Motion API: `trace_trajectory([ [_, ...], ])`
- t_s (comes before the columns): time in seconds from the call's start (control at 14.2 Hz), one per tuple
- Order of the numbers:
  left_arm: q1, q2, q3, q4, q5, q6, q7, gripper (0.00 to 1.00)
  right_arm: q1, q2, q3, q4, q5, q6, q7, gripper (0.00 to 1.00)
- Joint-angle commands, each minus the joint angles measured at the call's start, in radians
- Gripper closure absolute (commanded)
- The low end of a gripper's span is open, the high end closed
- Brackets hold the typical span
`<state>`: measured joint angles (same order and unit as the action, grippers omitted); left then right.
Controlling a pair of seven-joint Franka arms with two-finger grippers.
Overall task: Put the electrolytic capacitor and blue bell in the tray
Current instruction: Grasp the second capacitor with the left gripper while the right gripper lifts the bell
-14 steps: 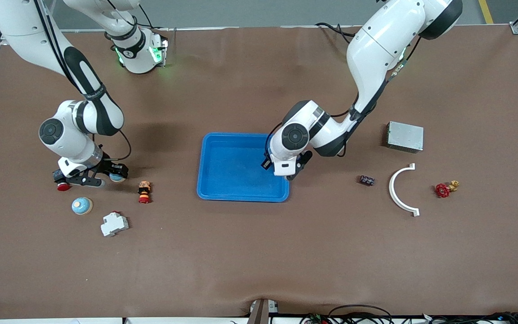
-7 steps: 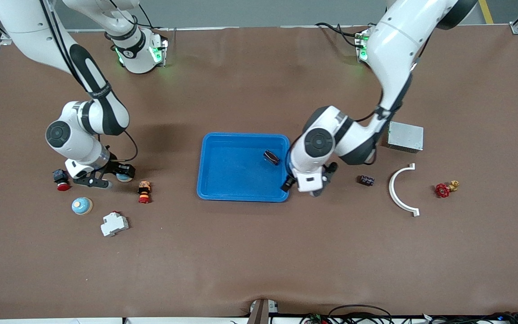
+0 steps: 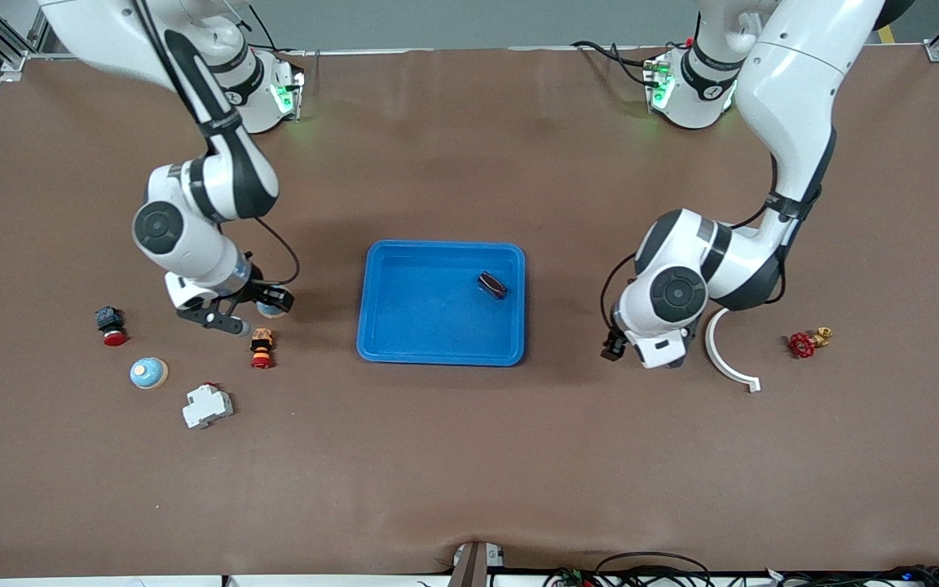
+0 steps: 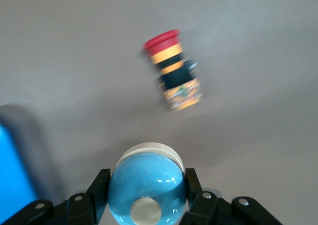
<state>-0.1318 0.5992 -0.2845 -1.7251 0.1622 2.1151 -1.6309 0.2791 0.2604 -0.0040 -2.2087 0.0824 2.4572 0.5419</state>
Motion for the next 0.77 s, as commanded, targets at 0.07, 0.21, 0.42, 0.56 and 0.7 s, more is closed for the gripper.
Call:
trace_trajectory([
  [0.07, 0.066, 0.016, -0.005, -0.039, 0.109, 0.026, -0.006, 0.00, 0.130, -0.021, -0.008, 0.018, 0.013, -0.012, 0.220, 1.00],
  [0.21, 0.069, 0.031, -0.005, -0.044, 0.154, 0.046, -0.006, 0.00, 0.185, -0.015, -0.008, 0.038, 0.013, -0.021, 0.314, 1.00],
  [0.42, 0.069, 0.040, -0.005, -0.074, 0.178, 0.043, 0.023, 0.00, 0.251, -0.009, -0.010, 0.075, 0.013, -0.061, 0.433, 1.00],
  [0.56, 0.073, 0.039, -0.004, -0.091, 0.200, 0.043, 0.031, 0.00, 0.300, 0.000, -0.010, 0.086, 0.013, -0.069, 0.521, 1.00],
  [0.7, 0.090, 0.037, -0.005, -0.090, 0.209, 0.043, 0.029, 0.02, 0.342, 0.020, -0.010, 0.087, 0.013, -0.063, 0.591, 1.00],
])
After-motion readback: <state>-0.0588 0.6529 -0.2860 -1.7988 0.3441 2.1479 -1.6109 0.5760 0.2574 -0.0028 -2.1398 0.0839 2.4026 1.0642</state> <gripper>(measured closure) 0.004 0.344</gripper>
